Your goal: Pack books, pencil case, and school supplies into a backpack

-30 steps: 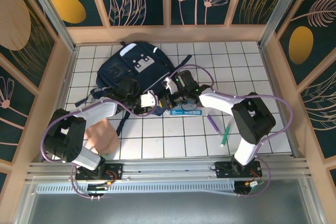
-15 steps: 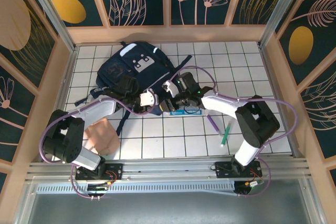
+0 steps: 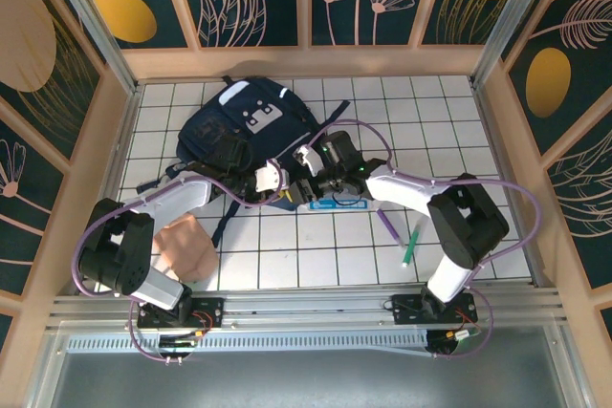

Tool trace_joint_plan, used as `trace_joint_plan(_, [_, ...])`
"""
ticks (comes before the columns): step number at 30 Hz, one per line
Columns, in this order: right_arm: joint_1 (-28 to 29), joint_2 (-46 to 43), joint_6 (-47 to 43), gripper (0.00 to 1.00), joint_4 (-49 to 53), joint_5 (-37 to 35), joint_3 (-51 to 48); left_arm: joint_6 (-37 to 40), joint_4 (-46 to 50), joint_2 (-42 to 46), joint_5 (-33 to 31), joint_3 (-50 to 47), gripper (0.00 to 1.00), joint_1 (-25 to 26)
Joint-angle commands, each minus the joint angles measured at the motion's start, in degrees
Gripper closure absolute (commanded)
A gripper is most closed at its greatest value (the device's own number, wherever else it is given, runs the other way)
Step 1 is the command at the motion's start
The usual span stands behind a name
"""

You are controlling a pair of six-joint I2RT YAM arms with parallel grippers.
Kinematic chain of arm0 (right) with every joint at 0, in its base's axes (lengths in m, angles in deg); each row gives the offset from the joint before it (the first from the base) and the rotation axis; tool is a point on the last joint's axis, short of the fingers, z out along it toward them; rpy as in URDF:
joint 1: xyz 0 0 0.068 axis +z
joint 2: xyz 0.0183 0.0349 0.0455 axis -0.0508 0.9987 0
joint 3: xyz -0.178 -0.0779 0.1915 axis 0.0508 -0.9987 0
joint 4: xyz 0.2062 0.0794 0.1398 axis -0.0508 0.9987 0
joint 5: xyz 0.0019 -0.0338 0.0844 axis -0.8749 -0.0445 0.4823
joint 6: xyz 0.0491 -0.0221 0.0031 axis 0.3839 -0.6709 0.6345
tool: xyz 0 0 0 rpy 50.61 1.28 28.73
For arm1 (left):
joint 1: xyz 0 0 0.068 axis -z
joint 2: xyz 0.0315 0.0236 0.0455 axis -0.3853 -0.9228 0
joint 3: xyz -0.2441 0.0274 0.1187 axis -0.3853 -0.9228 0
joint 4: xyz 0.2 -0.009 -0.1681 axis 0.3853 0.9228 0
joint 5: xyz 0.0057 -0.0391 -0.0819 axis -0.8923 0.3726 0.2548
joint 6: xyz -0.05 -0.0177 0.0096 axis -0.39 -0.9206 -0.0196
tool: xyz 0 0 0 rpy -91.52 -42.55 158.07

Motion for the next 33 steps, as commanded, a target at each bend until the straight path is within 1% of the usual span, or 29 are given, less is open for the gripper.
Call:
trace_joint_plan(1, [0.9,1.9,1.8,0.60,-4.4,4.9,0.9,-1.6,-1.3,0.1,8.8,2.1,1.00,0.0])
trace_joint_plan(3, [1.1,2.2,2.2,0.62,-5.2,6.0,0.6,-2.1,-2.0,0.0,9.6,2.3,1.00,-0.1])
trace_joint_plan(6, [1.1,2.1,2.9,0.62,-5.8,6.9,-0.4,-3.2,-3.4,0.3,10.6,2.4,1.00,-0.7])
trace_joint_plan(8, [1.0,2.0,3.6,0.63,-7.1,9.0,-1.2,-3.6,-4.0,0.6,11.1,2.3,1.00,-1.3])
trace_joint_plan(11, [0.9,1.7,4.6,0.66,-8.9,12.3,-2.4,-3.6,-4.0,1.0,11.5,2.4,1.00,-2.1])
trace_joint_plan(13, [0.7,1.7,5.0,0.70,-9.8,14.1,-3.0,-3.2,-3.4,1.3,11.4,2.4,1.00,-2.6])
trace_joint_plan(16, [0.5,1.9,5.6,0.71,-10.6,16.1,-3.3,-2.5,-2.7,1.7,11.4,2.1,1.00,-3.1])
trace_joint_plan(19, [0.2,2.2,7.0,0.76,-12.6,19.1,-3.6,-1.8,-1.9,2.1,10.4,1.7,1.00,-3.3])
trace_joint_plan(22, [0.2,2.3,7.6,0.78,-13.2,19.2,-3.4,-2.0,-1.7,2.3,9.9,1.3,1.00,-3.4])
trace_joint_plan(24, [0.3,2.6,7.7,0.79,-13.0,18.2,-3.0,-2.9,-2.4,2.2,9.9,1.1,1.00,-3.4])
trace_joint_plan(26, [0.6,2.9,8.2,0.77,-13.4,16.0,-2.9,-4.4,-3.6,2.2,9.9,1.0,1.00,-3.4])
trace_joint_plan(29, [1.6,2.9,9.6,0.71,-13.7,8.3,-2.8,-5.9,-4.4,1.9,10.0,1.5,1.00,-3.4])
trace_joint_plan(31, [2.1,2.7,10.9,0.70,-14.8,3.3,-3.3,-6.5,-4.6,1.7,10.2,1.8,1.00,-3.4])
trace_joint_plan(33, [2.6,2.2,12.3,0.70,-16.0,-0.2,-3.8,-6.9,-4.7,1.4,10.3,1.7,1.00,-3.4])
